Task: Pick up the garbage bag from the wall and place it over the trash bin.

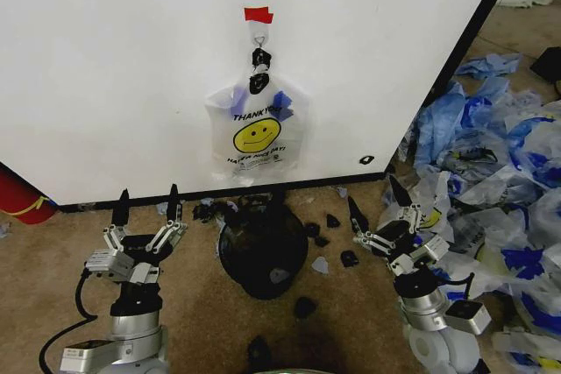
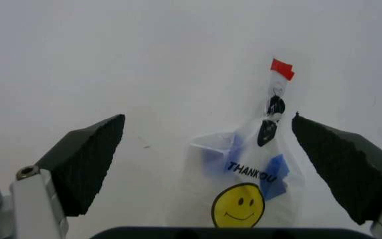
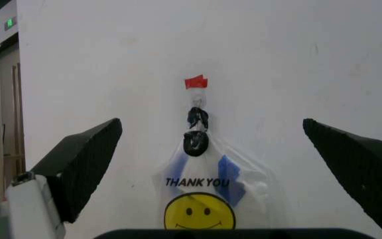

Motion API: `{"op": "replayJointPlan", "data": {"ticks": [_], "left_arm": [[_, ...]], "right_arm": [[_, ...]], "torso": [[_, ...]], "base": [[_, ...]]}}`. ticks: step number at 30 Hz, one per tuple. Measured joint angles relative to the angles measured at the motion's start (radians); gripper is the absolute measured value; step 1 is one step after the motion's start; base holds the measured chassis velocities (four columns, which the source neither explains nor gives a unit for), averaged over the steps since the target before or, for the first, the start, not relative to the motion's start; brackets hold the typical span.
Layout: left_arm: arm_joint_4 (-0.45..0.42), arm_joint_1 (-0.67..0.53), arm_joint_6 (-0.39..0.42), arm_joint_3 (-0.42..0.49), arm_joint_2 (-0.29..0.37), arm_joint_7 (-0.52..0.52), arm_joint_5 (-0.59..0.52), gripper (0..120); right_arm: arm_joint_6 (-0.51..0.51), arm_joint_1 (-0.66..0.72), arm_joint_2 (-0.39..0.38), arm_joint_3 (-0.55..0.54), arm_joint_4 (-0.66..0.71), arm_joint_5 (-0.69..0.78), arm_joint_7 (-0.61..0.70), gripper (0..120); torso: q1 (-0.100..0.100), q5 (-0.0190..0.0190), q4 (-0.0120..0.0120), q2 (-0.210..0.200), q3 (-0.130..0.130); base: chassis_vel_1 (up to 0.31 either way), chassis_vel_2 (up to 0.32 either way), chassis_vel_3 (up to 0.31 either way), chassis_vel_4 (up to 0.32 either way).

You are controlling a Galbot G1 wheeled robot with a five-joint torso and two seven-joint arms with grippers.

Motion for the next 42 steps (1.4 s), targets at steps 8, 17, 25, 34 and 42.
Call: {"op": "replayJointPlan", "data": {"ticks": [8, 17, 25, 34, 42], "left_arm": [[0.011, -0.003, 0.0, -0.001, -0.01, 0.001, 0.007, 99], [0.006, 0.015, 0.0, -0.031, -0.006, -0.001, -0.002, 99], [0.015, 0.016, 0.006, -0.037, 0.012, -0.004, -0.021, 99], [0.023, 0.032, 0.006, -0.037, -0.007, -0.002, 0.005, 99], [0.022, 0.053, -0.001, -0.037, -0.04, 0.001, 0.032, 99]], "right_arm": [[-0.003, 0.021, -0.023, -0.007, -0.015, 0.021, 0.004, 100], [-0.075, 0.125, -0.048, -0.119, -0.009, 0.225, 0.06, 100], [-0.172, 0.247, -0.059, -0.219, -0.011, 0.478, 0.122, 100], [-0.235, 0.506, -0.05, -0.353, -0.15, 0.761, 0.173, 100], [-0.282, 0.733, 0.015, -0.459, -0.348, 0.915, 0.136, 100]], "torso": [[0.0, 0.0001, -0.0001, 0.0, 0.0], [0.0, 0.0, 0.0004, 0.0, 0.0], [0.0, -0.0004, -0.0003, 0.0, 0.0], [0.0, 0.0, 0.0, 0.0, 0.0], [0.0, -0.0001, 0.0, 0.0, 0.0]], "base": [[0.0, 0.0, 0.0, 0.0], [0.0, 0.0, 0.0, 0.0], [0.0, 0.0, 0.0, 0.0], [0.0, 0.0, 0.0, 0.0], [0.0, 0.0, 0.0, 0.0]]}}
